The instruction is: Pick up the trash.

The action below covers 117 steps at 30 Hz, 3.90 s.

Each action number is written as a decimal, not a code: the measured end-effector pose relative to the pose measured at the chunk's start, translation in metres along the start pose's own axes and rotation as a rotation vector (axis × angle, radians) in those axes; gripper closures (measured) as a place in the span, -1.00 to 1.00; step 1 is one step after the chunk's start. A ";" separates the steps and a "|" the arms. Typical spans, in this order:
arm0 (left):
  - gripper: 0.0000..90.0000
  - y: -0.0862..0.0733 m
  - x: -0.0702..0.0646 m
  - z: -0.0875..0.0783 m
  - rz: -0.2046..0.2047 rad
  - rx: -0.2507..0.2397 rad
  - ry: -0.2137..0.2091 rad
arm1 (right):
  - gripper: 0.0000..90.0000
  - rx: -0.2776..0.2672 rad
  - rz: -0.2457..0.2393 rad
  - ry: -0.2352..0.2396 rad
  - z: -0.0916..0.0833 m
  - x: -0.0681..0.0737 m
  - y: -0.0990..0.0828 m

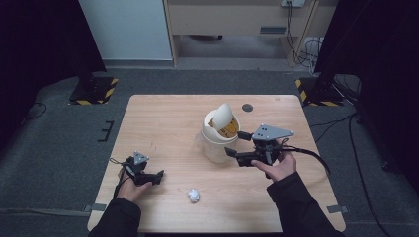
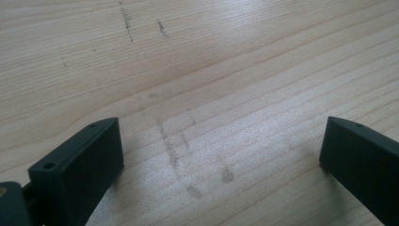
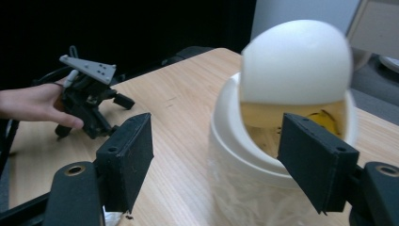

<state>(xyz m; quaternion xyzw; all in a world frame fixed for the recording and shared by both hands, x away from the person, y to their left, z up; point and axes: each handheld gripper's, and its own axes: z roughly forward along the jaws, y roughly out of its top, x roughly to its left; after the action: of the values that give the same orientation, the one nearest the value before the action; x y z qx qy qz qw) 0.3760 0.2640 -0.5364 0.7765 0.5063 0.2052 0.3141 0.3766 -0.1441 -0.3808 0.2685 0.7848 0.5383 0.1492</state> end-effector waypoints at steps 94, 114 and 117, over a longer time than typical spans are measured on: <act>-1.00 0.001 0.001 0.001 0.007 0.000 -0.007 | 0.41 0.375 -0.149 0.258 0.116 0.079 -0.105; -1.00 0.001 0.001 0.001 0.008 0.000 -0.008 | 0.41 0.231 -0.109 0.216 0.080 0.051 -0.076; -1.00 0.001 0.001 0.001 0.007 0.000 -0.008 | 0.41 0.218 -0.109 0.217 0.076 0.051 -0.073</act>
<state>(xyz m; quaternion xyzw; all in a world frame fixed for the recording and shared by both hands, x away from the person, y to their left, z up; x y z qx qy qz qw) 0.3773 0.2643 -0.5364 0.7791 0.5024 0.2033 0.3151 0.3555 -0.0768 -0.4741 0.1802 0.8635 0.4669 0.0626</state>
